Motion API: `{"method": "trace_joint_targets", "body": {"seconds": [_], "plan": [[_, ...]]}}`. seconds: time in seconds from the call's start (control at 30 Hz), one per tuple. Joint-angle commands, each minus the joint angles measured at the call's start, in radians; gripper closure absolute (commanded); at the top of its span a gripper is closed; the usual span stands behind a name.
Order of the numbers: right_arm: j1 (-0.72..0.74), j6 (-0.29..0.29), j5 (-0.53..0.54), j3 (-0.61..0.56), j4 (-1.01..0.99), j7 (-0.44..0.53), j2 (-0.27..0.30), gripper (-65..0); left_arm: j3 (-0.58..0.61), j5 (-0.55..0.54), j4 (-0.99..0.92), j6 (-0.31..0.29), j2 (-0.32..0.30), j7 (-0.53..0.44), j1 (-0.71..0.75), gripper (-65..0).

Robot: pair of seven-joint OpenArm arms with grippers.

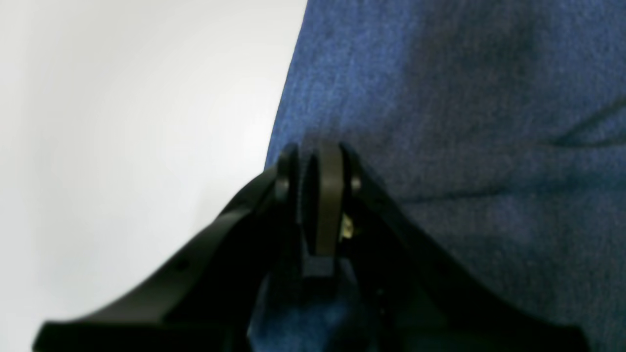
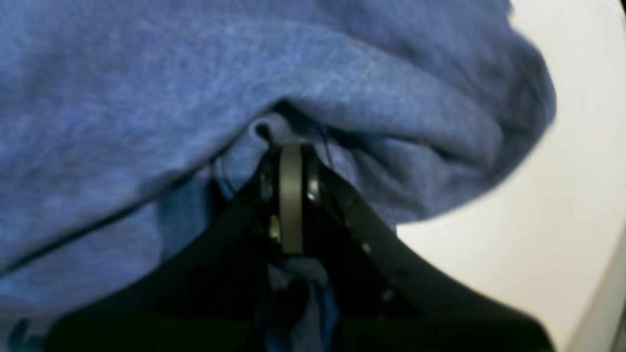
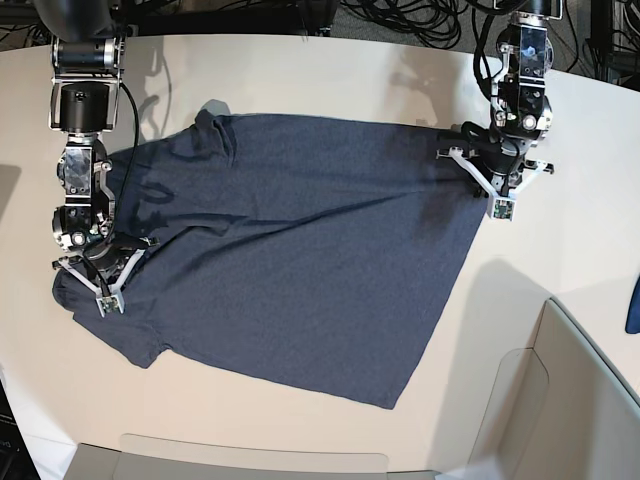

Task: Layout the t-shirt on the table in an organized manner, then fold the t-shirt properly
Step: 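Pull the shirt corners apart with both grippers to stretch it flat, then release and regrasp the shirt edge with the right gripper nearer the left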

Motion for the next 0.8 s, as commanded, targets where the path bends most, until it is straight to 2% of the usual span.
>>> {"method": "trace_joint_targets", "body": {"seconds": [0.0,0.17,0.33,0.5,0.57,0.63,0.7,0.77], "plan": [[0.015,-0.002,0.004,0.005,0.029,0.014,0.011,0.0,-0.003,0.005,0.003,0.005,-0.010,0.043,0.016,-7.0],[-0.104,-0.002,0.007,0.051,0.236,-0.066,0.010,0.0,-0.006,0.003,0.015,0.005,-0.011,0.040,0.012,-7.1],[-0.186,-0.003,0.005,0.191,0.457,-0.142,0.010,-0.1,-0.006,0.003,0.121,0.005,-0.028,0.048,0.010,-9.1],[-0.206,-0.003,0.011,0.316,0.598,-0.282,0.008,-15.1,-0.006,0.003,0.219,0.005,-0.025,0.051,0.009,-18.6],[-0.262,-0.003,0.013,0.324,0.699,-0.330,-0.027,-19.5,-0.006,-0.001,0.239,0.005,-0.025,0.051,0.010,-19.8],[-0.350,-0.003,0.004,0.307,0.830,-0.333,-0.085,-21.2,0.000,-0.001,0.245,0.005,-0.025,0.051,0.010,-19.9],[-0.439,-0.005,-0.053,0.215,0.925,-0.327,-0.156,-17.9,0.003,-0.003,0.245,0.005,-0.023,0.051,0.010,-19.9],[-0.482,-0.008,-0.180,0.106,0.929,-0.325,-0.202,-12.3,0.003,-0.003,0.245,0.005,-0.022,0.051,0.010,-19.9]]}}
